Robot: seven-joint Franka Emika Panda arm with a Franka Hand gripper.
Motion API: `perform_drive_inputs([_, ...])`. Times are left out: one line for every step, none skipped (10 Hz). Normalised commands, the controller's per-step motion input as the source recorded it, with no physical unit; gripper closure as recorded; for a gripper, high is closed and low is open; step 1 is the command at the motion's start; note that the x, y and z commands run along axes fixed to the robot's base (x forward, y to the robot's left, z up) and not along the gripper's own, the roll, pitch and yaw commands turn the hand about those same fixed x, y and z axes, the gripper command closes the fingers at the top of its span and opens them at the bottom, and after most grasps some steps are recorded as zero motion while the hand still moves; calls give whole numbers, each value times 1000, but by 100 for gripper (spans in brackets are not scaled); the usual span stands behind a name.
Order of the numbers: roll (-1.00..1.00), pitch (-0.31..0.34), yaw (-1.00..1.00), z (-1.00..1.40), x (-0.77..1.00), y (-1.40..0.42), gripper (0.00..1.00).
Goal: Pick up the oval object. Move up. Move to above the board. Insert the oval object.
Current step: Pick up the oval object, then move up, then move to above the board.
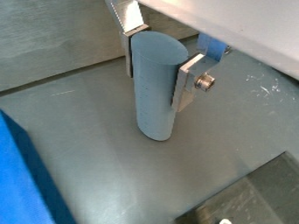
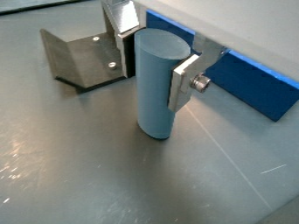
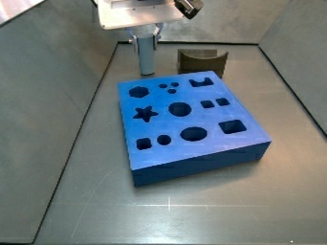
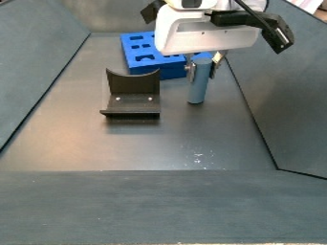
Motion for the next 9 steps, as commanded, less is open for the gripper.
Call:
perform_drive_inputs([0,0,0,0,0,0,100])
perform_drive_inputs([0,0,0,0,0,0,100])
perform_drive_inputs([0,0,0,833,0,0,100])
perform_drive_inputs([0,5,-4,828,1,5,100])
perform_drive_inputs([-9,42,-2,685,-15,-1,100])
perform_drive_inputs([-14,57,-2,594,-10,-2,100])
perform_drive_inputs([-21,59,1,392,-3,-5,100])
perform_drive_inputs([-26,56,3,227,-2,-6,100])
perform_drive_inputs([-75,-103,25,1000,109,33,100])
